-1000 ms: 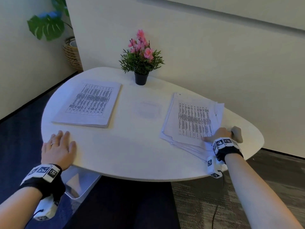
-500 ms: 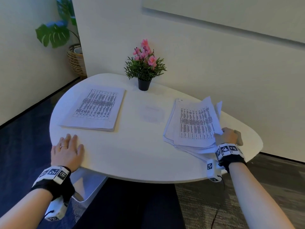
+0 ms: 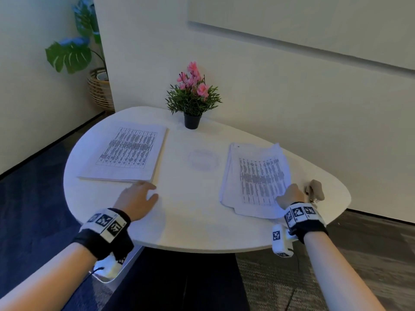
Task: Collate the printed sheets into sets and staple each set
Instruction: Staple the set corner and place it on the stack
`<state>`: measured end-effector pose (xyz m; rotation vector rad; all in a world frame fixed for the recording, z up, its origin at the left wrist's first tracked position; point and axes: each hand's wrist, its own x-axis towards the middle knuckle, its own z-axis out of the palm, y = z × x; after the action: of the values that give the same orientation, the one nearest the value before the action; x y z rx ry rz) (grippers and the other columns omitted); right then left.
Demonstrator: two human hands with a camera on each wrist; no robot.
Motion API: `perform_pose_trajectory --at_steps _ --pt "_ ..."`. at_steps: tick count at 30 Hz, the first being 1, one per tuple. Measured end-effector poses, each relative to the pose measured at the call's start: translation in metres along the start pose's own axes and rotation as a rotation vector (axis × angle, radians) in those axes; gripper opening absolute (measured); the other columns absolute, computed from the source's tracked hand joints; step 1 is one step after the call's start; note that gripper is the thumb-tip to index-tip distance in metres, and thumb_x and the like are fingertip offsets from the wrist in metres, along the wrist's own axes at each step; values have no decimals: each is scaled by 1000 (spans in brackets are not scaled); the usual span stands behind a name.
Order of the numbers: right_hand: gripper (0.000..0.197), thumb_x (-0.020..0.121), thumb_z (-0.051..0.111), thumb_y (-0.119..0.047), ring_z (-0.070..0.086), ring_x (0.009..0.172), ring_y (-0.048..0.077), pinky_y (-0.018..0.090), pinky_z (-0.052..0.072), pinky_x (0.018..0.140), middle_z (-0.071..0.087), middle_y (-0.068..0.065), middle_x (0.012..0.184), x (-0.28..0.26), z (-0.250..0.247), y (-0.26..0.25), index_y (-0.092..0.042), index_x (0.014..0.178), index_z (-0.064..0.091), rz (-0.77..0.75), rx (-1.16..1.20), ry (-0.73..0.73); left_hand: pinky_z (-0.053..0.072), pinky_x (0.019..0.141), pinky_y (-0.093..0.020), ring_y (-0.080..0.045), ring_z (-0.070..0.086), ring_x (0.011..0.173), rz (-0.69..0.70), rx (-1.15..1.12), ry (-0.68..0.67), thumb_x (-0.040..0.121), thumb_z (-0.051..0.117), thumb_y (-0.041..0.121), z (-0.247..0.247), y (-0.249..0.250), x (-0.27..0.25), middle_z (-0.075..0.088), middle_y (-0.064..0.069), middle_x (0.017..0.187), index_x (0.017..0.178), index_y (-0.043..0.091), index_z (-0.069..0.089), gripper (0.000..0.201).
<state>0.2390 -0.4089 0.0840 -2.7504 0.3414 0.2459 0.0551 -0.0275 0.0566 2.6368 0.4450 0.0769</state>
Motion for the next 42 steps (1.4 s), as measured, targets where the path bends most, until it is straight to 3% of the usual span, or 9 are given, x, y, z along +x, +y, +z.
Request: perform_pose_trajectory --at_steps 5,8,14,19,24,30,33,39,42 --pt "69 61 67 -72 35 57 16 26 25 48 33 7 66 27 29 18 -15 67 29 58 -207 -51 35 107 -36 -16 38 130 153 100 -359 93 50 45 25 34 1 34 5 145 134 27 48 45" --pt "77 54 67 -76 45 71 20 28 32 55 43 7 80 30 36 22 -11 81 37 68 -235 -51 38 105 -39 -17 30 133 189 183 -374 87 56 52 32 30 -4 26 7 146 138 31 39 58" --pt "60 66 83 -45 37 50 16 24 28 42 42 5 66 -3 17 9 -7 89 42 96 -68 -39 35 103 -39 -15 30 133 187 214 -320 87 51 59 33 29 -13 27 12 147 140 38 32 60" --pt "28 94 46 -7 55 89 36 36 42 68 48 22 115 -26 12 0 -5 122 42 -90 -25 129 33 106 -41 -17 30 133 117 154 -351 89 51 54 31 37 -12 30 9 146 137 34 39 53" --pt "10 97 42 -9 49 77 28 31 37 66 58 21 103 -45 4 -1 -6 103 49 -160 577 159 35 107 -37 -19 43 127 26 -84 -385 96 42 50 28 56 0 44 -1 141 133 22 49 48" --pt "37 96 53 -12 58 105 30 46 49 91 58 6 118 -77 4 -16 -20 131 46 -100 1243 -250 34 100 -33 -26 43 131 -156 -604 -237 92 39 60 11 100 11 44 -8 141 150 7 12 83" --pt "40 92 58 -11 61 104 29 48 51 87 62 7 117 -81 8 -17 -20 130 47 -148 1274 -361 49 91 -38 -23 59 108 -185 -855 -35 75 65 62 1 100 24 55 -1 129 141 14 30 89" --pt "25 85 69 -10 64 82 23 42 56 68 67 13 109 -72 27 -13 -16 107 59 -360 684 -273 45 84 -27 -14 59 99 52 -656 262 84 70 13 -15 98 20 62 4 110 124 16 56 43" --pt "64 75 78 -29 59 101 18 33 54 72 55 3 125 -67 24 -18 -16 128 44 -304 805 -249 43 64 -18 -8 59 75 172 -574 305 88 62 10 -22 103 12 68 2 91 106 21 65 21"
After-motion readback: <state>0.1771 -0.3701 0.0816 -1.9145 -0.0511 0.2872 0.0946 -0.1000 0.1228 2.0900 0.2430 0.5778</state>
